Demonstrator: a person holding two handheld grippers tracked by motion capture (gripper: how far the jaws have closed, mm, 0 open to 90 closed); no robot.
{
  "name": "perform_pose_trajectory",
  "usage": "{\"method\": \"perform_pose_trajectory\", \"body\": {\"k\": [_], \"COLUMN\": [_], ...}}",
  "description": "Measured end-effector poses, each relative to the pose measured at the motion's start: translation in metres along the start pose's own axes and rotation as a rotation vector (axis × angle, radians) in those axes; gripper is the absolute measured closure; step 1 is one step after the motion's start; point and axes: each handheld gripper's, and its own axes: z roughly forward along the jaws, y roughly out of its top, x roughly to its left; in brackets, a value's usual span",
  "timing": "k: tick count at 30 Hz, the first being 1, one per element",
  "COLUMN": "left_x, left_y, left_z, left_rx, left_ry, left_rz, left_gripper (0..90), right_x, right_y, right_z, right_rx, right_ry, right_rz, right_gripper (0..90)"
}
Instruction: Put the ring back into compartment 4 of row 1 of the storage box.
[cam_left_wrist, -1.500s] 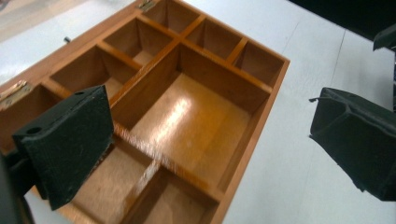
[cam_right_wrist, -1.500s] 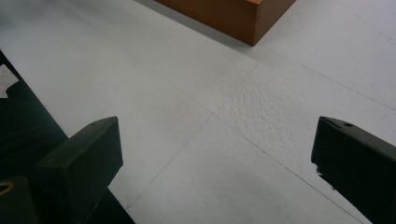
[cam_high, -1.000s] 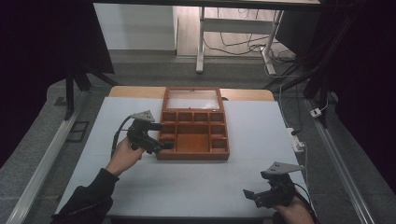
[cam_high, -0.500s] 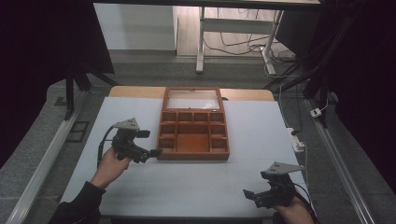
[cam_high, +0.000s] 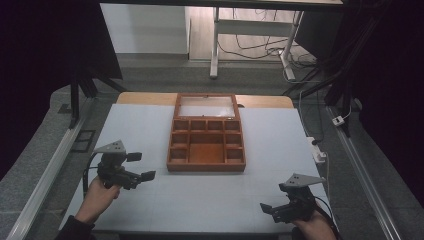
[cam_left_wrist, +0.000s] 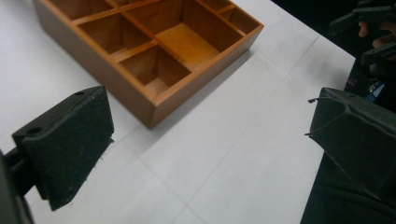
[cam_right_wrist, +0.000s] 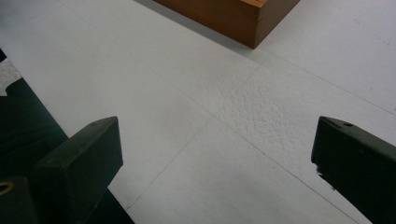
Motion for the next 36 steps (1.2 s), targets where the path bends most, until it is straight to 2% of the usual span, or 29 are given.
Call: {"method": "perform_pose_trajectory", "body": {"k": [8,15,23,36], "left_x": [-0.001,-0.003,-0.008,-0.012], "left_y": [-0.019,-0.037,-0.055,-0.079], "left_z": [-0.022,-0.038,-0.051,-0.073], "left_rx": [-0.019,-0.017,-0.002,-0.014], "left_ry": [0.051,0.098,0.144,0.203], "left_rz": [-0.035,-0.059,-0.08,-0.123], "left_gripper": [0.0,0.0,0.0,0.0], "right_x": [0.0,0.0,0.0,0.0], "right_y": [0.0,0.0,0.001,0.001], "right_z": [0.0,0.001,0.001,0.001], "right_rx": [0.001,0.003,0.006,0.008], "right_ry": [0.0,-0.002,-0.001,-0.002], "right_rz": [-0.002,-0.004,-0.005,-0.005], "right_gripper": [1.9,1.9,1.9,1.9]}}
